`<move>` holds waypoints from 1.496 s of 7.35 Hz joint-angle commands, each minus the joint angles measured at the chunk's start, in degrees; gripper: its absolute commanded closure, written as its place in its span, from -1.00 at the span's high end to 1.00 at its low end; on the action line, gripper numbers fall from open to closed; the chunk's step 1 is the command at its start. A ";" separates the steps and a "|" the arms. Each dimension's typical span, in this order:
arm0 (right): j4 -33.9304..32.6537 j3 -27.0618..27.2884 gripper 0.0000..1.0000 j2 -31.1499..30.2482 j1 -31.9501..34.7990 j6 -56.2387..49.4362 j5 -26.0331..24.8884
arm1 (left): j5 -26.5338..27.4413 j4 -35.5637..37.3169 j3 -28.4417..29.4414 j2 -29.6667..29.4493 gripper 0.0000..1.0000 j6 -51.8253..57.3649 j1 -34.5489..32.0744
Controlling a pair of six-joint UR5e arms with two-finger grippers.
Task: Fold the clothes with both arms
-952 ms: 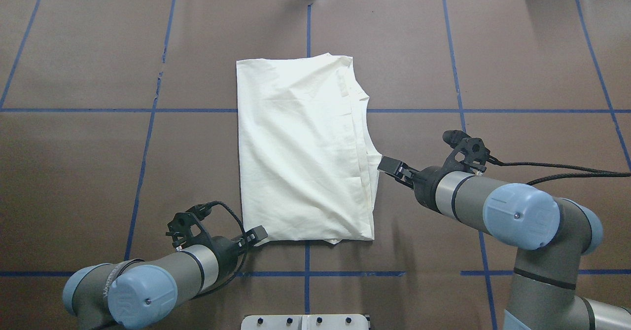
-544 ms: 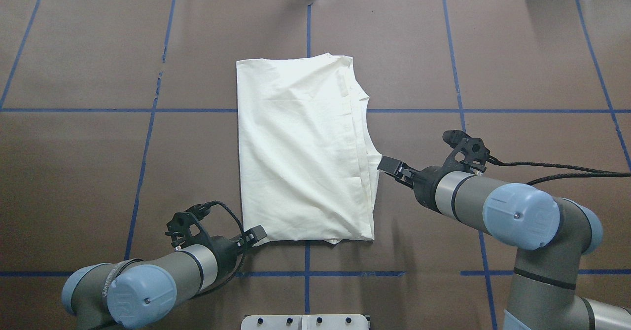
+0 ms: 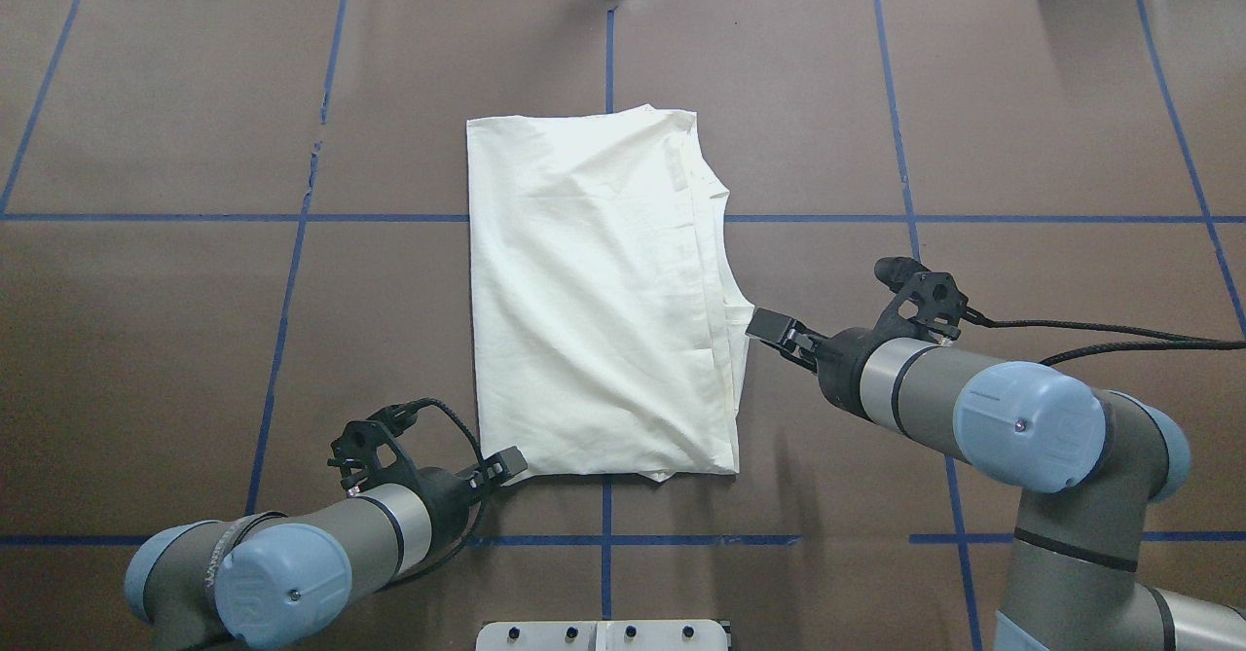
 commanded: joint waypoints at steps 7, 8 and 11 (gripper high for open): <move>-6.53 -1.50 0.77 4.53 -0.61 5.42 0.00 | 0.03 0.00 -0.56 -0.75 -1.00 -0.62 -0.07; -15.90 -2.10 0.77 10.31 -1.05 7.54 0.00 | 0.03 0.00 -0.83 -0.84 -1.00 -0.62 -0.07; -19.34 -9.72 0.78 15.10 -3.16 8.18 -1.41 | -0.06 0.00 -0.92 -1.36 -1.00 -0.62 -0.16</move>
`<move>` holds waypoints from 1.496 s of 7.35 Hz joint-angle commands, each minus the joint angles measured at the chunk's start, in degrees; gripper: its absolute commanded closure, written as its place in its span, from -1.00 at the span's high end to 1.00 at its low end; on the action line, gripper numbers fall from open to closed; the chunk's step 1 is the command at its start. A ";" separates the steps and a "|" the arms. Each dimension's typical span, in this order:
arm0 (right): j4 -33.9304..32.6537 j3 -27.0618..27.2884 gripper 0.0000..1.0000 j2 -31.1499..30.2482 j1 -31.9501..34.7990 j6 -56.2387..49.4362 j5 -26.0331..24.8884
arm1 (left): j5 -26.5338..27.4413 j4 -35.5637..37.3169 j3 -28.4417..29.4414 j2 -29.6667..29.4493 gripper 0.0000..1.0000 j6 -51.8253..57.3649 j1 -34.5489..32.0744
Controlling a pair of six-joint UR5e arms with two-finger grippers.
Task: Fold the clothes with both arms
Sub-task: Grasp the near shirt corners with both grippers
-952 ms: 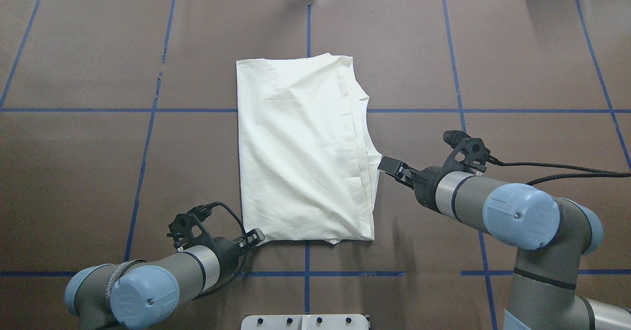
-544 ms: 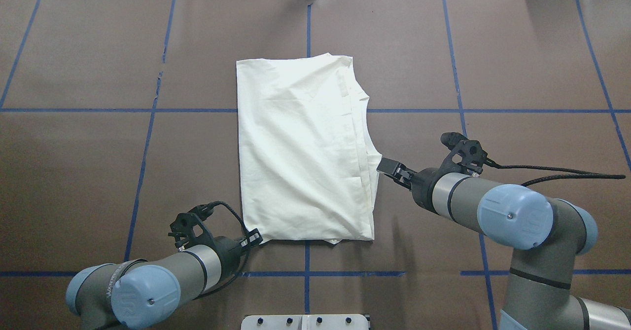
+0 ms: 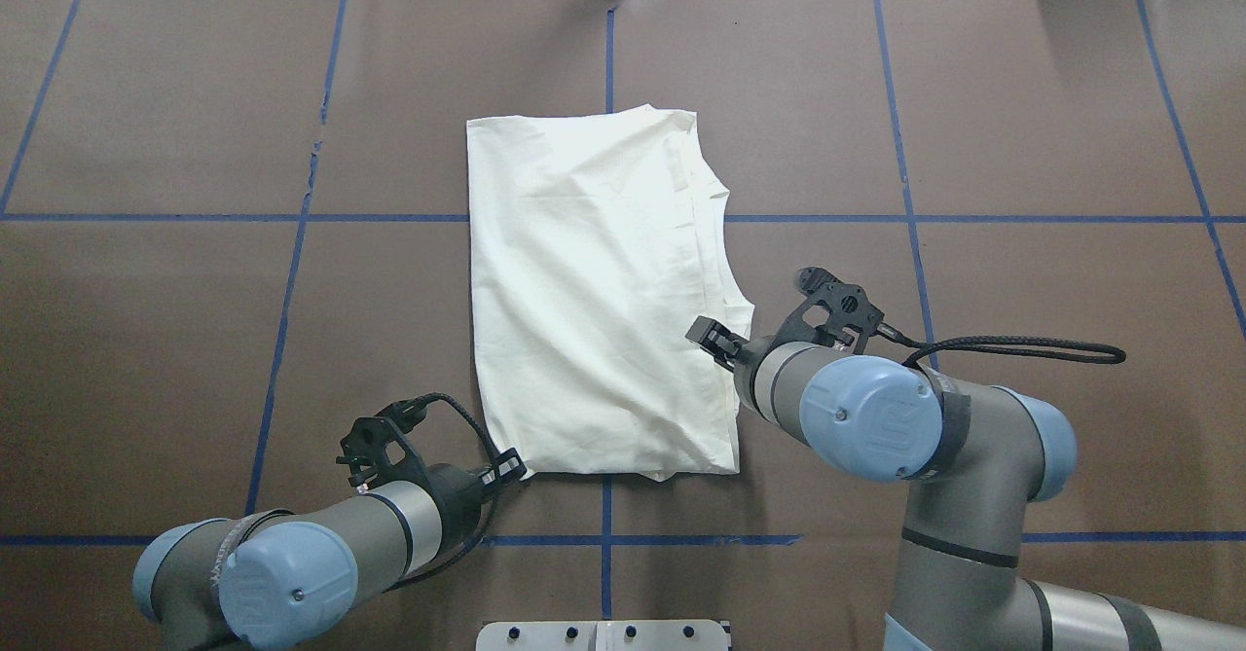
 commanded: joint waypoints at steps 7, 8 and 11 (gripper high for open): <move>-3.79 -4.65 0.67 1.92 -3.81 -0.64 -2.31 | -0.12 -0.18 0.03 -0.16 -1.00 -0.09 -0.02; -3.79 -4.65 0.45 2.10 -3.90 -0.56 -2.39 | -0.21 -0.18 0.04 -0.16 -1.00 -0.09 -0.02; -3.70 -4.74 -0.89 2.28 -4.51 -0.38 -3.19 | -0.12 -0.18 0.04 -0.16 -1.00 -0.09 -0.02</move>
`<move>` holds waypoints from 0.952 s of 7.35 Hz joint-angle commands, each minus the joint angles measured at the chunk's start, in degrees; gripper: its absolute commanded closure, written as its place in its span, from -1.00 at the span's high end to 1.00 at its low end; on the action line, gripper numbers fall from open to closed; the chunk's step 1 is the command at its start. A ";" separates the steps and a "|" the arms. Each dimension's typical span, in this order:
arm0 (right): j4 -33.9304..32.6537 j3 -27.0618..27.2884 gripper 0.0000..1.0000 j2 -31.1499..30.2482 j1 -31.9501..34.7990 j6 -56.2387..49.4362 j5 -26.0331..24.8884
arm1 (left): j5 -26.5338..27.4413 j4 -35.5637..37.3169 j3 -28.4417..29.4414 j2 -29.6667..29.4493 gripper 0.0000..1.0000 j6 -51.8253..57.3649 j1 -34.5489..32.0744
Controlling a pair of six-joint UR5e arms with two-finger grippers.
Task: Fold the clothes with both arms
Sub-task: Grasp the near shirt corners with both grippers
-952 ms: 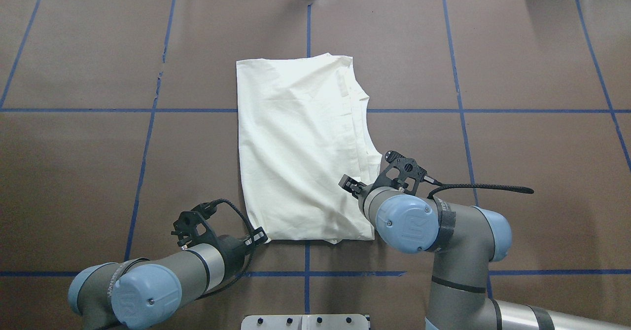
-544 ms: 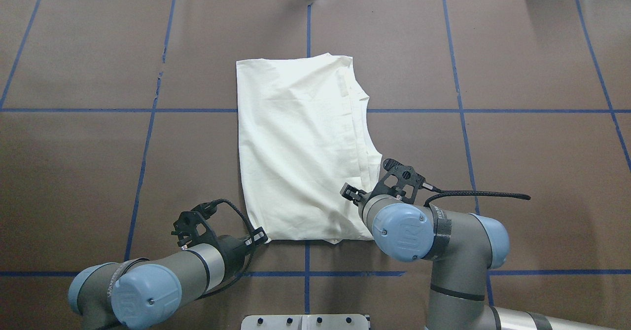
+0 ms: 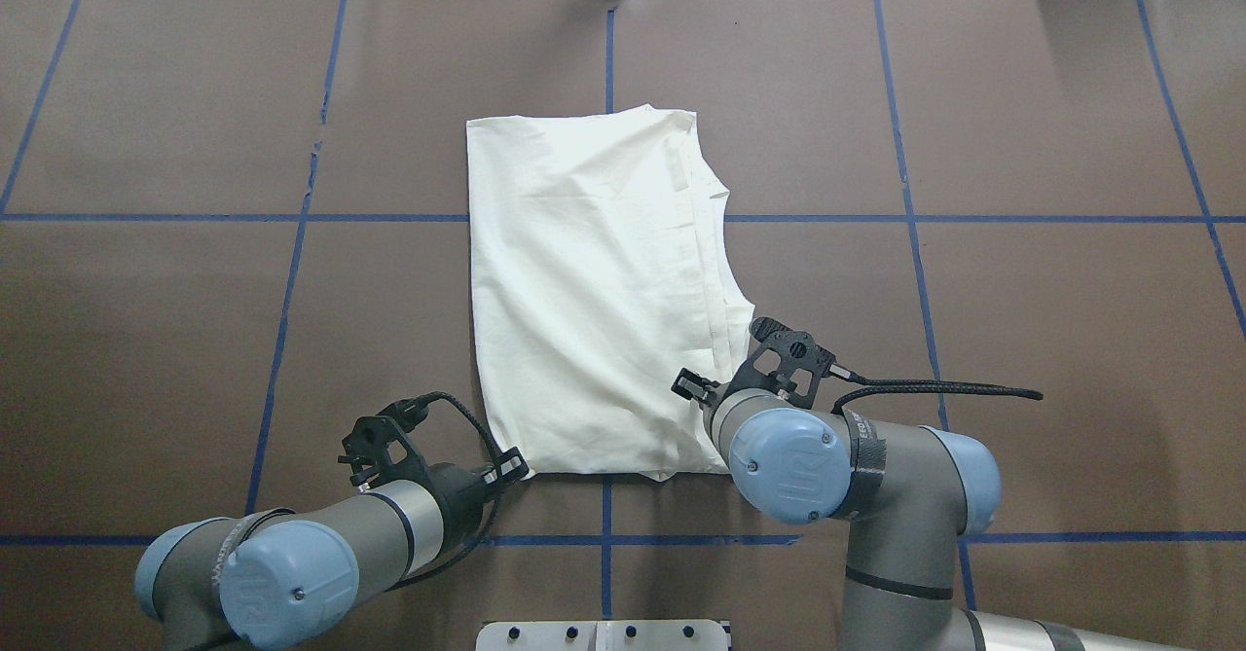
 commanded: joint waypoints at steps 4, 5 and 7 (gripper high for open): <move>0.01 2.05 -1.00 -0.20 -0.47 0.75 -2.04 | -0.17 0.08 -1.05 0.00 -1.00 0.26 -0.05; -0.16 4.58 -1.00 -0.72 -0.12 0.58 -1.95 | -0.43 0.26 -3.23 0.17 -1.00 0.87 -0.22; -6.36 14.13 -1.00 -2.13 -0.21 0.66 -1.78 | -5.33 10.04 -13.64 0.53 -1.00 1.14 -1.19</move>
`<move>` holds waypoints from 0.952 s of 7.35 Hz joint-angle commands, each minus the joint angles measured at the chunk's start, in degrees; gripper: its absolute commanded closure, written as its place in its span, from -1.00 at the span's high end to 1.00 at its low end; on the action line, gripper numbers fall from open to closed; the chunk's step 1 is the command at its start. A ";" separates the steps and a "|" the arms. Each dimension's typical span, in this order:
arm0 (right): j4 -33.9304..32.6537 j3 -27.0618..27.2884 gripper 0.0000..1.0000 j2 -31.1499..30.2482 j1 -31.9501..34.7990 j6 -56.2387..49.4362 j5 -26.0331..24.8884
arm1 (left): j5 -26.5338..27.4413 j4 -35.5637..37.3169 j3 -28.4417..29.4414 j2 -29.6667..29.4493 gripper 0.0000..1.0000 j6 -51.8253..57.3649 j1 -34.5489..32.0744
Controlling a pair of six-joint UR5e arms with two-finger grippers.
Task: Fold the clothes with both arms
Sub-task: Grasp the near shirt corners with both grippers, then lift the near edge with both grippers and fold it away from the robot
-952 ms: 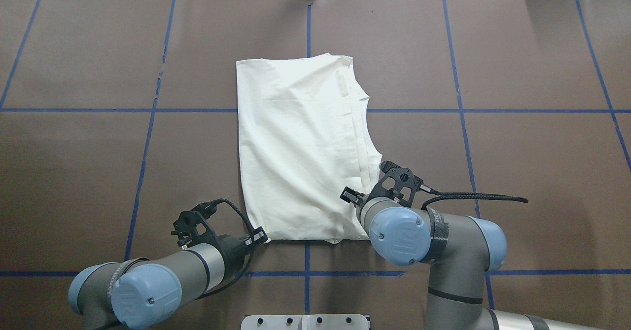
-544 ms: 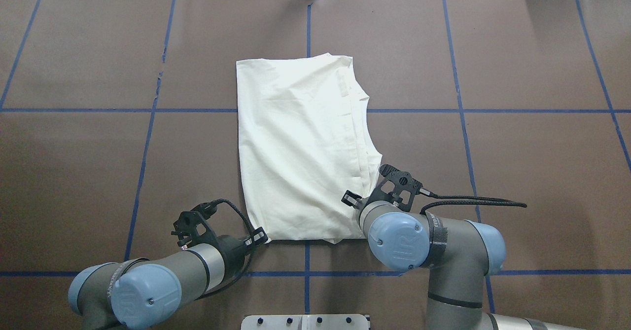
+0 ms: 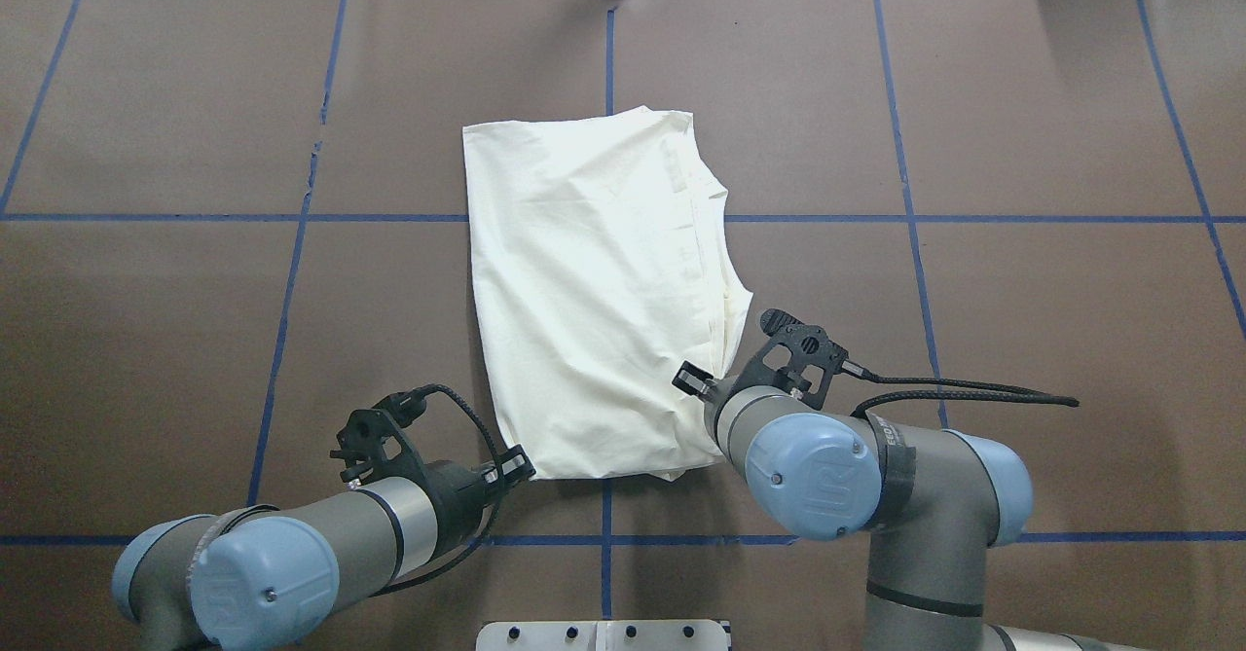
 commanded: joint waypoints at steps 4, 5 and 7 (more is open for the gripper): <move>-16.72 17.19 -1.00 -0.53 -3.34 2.52 0.54 | -7.97 30.27 -25.18 -3.14 -1.00 0.26 -2.09; -16.46 14.57 -1.00 0.00 -2.39 1.99 0.45 | -8.93 30.90 -22.30 -5.86 -1.00 3.48 -6.02; -16.46 8.08 -1.00 4.90 3.31 0.85 0.71 | -14.44 30.65 -13.44 -10.35 -1.00 12.61 -16.21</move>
